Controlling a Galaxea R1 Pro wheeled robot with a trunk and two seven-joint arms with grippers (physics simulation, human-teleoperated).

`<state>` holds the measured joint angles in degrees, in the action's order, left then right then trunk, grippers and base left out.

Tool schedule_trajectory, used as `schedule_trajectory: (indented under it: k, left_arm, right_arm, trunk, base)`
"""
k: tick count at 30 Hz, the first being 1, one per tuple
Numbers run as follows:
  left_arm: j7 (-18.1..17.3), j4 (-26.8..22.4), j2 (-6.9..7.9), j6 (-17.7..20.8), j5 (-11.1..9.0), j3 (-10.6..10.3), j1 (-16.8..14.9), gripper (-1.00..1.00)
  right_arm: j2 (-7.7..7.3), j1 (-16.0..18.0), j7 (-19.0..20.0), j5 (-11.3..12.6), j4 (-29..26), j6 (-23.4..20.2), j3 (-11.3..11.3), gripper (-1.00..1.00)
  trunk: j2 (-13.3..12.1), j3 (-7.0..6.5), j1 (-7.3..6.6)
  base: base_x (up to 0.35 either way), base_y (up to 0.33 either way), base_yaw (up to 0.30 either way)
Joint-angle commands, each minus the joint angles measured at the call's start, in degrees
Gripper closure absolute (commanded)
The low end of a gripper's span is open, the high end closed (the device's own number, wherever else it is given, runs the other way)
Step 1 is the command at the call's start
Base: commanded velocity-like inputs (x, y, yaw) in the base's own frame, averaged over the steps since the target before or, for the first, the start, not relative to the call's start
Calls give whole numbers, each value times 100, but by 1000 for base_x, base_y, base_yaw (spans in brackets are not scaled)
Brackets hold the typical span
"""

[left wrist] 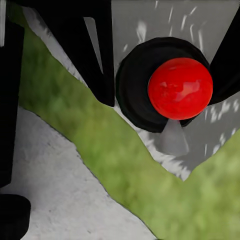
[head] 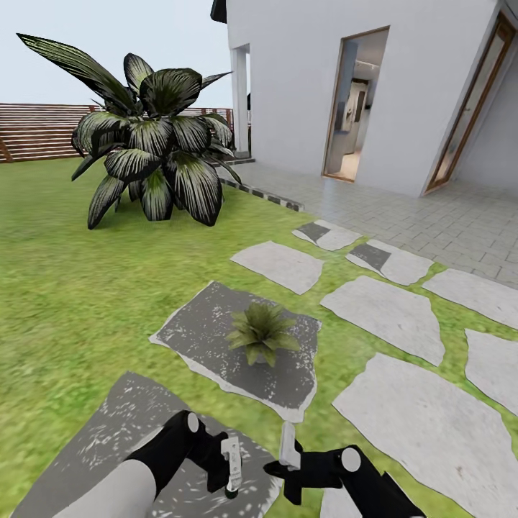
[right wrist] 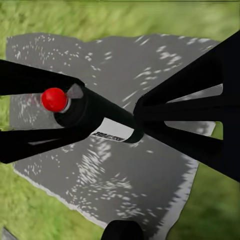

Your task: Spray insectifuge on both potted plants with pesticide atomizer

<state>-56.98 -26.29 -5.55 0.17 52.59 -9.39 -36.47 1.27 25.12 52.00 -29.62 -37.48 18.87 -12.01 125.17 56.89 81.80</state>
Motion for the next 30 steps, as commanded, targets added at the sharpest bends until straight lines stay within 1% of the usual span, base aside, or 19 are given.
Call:
schedule_trajectory:
  k: [1, 2, 6, 9, 16, 17, 18, 19, 22, 25, 26, 30]
  left_arm:
    - [-16, -9, -6, 0, 33, -21, -1, 100]
    - [-16, -5, -19, 1, 51, -195, 2, 100]
    - [-15, 11, -24, 1, 50, -377, 7, 100]
    - [-15, 18, -21, 1, 57, -452, 8, 100]
    - [-40, 26, -30, -17, 44, -476, 8, 100]
    - [-44, 28, -37, -20, 43, -500, 8, 100]
    - [-55, 40, -79, -20, 39, -630, 8, 100]
    - [-57, 42, -95, -19, 37, -668, 8, 100]
    - [-59, 63, -146, -24, 33, -728, 8, 100]
    - [-66, 78, -164, -29, 35, -788, 22, 100]
    - [-67, 79, -168, -34, 33, -893, 25, 100]
    - [-68, 80, -174, -72, -13, -939, 26, 100]
  right_arm:
    - [2, 2, 3, -47, -19, 29, 6, 100]
    - [4, 4, 3, -45, -54, 29, 6, 100]
    - [5, 2, 3, -46, -64, 29, 6, 100]
    - [5, 2, 3, -48, -70, 29, 6, 100]
    - [5, 2, 3, -52, -67, 29, 6, 100]
    - [5, 2, 3, -52, -67, 29, 6, 100]
    - [5, 2, 3, -52, -66, 29, 6, 100]
    - [5, 2, 3, -53, -66, 29, 6, 100]
    - [5, 2, 3, -54, -66, 29, 6, 100]
    - [5, 2, -3, -60, -66, 29, 6, 100]
    - [3, 2, -5, -61, -66, 29, 6, 100]
    - [4, 2, -6, -61, -66, 29, 6, 100]
  trunk:
    - [2, 5, -1]
    - [2, 5, -1]
    - [2, 5, -1]
    - [2, 5, -1]
    - [2, 5, -1]
    - [2, 5, -1]
    - [2, 5, -1]
    - [2, 5, -1]
    - [2, 5, -1]
    - [2, 5, -1]
    - [2, 5, -1]
    - [2, 5, -1]
  base:
    - [0, 0, 0]
    - [0, 0, 0]
    - [0, 0, 0]
    - [0, 0, 0]
    - [0, 0, 0]
    - [0, 0, 0]
    - [0, 0, 0]
    - [0, 0, 0]
    - [0, 0, 0]
    - [0, 0, 0]
    - [0, 0, 0]
    - [0, 0, 0]
